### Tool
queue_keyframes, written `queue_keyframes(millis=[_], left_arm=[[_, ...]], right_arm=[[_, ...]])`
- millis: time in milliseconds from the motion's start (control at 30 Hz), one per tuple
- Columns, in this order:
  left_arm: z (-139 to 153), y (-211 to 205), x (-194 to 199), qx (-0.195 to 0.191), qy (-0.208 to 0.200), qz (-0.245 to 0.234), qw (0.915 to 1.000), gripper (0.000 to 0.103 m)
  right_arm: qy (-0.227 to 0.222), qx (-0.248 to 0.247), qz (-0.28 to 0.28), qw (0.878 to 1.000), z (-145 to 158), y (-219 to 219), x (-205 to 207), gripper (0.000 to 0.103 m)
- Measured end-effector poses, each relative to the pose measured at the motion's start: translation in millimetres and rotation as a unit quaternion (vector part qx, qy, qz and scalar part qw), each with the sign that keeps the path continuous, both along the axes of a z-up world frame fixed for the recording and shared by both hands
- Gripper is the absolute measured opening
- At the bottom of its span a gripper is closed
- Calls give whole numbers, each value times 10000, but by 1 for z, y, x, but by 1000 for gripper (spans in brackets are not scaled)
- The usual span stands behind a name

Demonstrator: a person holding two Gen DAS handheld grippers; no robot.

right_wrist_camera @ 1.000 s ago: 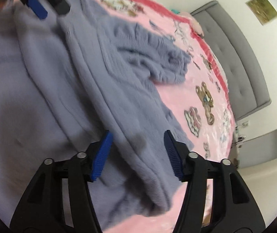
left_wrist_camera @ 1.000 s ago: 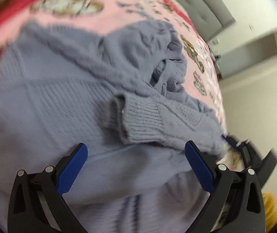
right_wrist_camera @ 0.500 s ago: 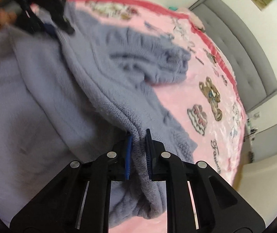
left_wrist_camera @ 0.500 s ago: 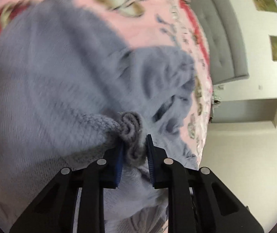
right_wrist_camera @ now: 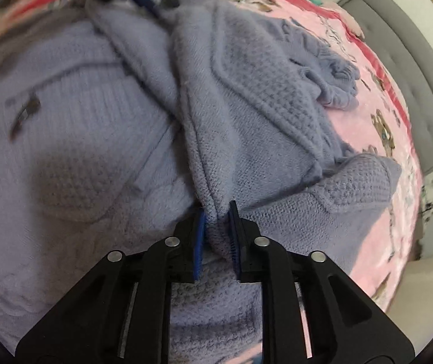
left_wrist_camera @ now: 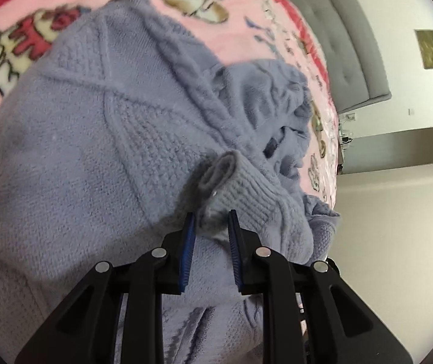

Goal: Fold large clothes

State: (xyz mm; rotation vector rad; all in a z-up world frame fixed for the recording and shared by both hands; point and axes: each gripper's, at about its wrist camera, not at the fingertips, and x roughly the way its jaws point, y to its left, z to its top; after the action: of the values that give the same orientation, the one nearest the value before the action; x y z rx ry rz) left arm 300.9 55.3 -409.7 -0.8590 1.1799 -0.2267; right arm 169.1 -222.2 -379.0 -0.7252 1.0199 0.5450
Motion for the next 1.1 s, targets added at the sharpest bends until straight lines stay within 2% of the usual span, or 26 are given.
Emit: queue_keyframes(millis=[33, 100, 167, 200, 233, 300, 367, 433, 500, 600, 667, 700, 733, 833, 900, 967, 1100], left_arm=[[5, 0, -2, 0, -121, -14, 9999, 21], [16, -4, -5, 63, -369, -112, 9992, 21], [23, -9, -5, 101, -545, -228, 9982, 21], [23, -11, -4, 18, -557, -255, 9981, 21], [21, -13, -2, -170, -513, -281, 9981, 21], [15, -17, 0, -217, -376, -305, 9986, 21], [8, -17, 1, -179, -220, -193, 9994, 21], [-3, -12, -1, -297, -26, -4, 9996, 21], [-11, -9, -3, -456, 66, 117, 9989, 22], [-17, -4, -3, -508, 90, 224, 9984, 23], [-19, -3, -1, -557, 110, 244, 9981, 23], [-20, -2, 1, -578, 118, 242, 9980, 23], [-19, -2, 3, -600, 95, 253, 9978, 23], [-16, -2, 9, -578, -10, 255, 9980, 22], [-13, -4, 14, -533, -67, 183, 9984, 13], [-6, -2, 13, -530, -199, 145, 9983, 12], [0, 6, -3, -702, -276, 82, 9971, 11]], right_arm=[[3, 88, -37, 10000, 6, -3, 2, 26], [-18, 396, -67, 9992, 24, -8, 5, 30], [-48, 969, -147, 9952, 52, -13, 11, 30], [-62, 1222, -205, 9923, 64, -14, 15, 37], [-91, 1521, -278, 9879, 77, -15, 22, 49], [-179, 1868, -331, 9817, 95, -16, 40, 60], [-131, 1967, -341, 9798, 99, -13, 73, 59], [176, 2017, -362, 9786, 88, -12, 107, 59], [804, 2089, -339, 9740, 68, -8, 141, 58], [1132, 1847, -168, 9761, 41, 6, 159, 57], [1344, 1628, -34, 9775, 26, 18, 160, 45], [1656, 1583, 33, 9734, 15, 23, 161, 25], [1720, 1558, 10, 9727, 12, 26, 160, 21], [1682, 1611, 37, 9725, 12, 28, 153, 13], [1564, 1678, 76, 9733, 22, 28, 146, 12], [1373, 1737, 252, 9749, 36, 30, 132, 12], [1342, 1582, 723, 9756, 48, 41, 89, 12]])
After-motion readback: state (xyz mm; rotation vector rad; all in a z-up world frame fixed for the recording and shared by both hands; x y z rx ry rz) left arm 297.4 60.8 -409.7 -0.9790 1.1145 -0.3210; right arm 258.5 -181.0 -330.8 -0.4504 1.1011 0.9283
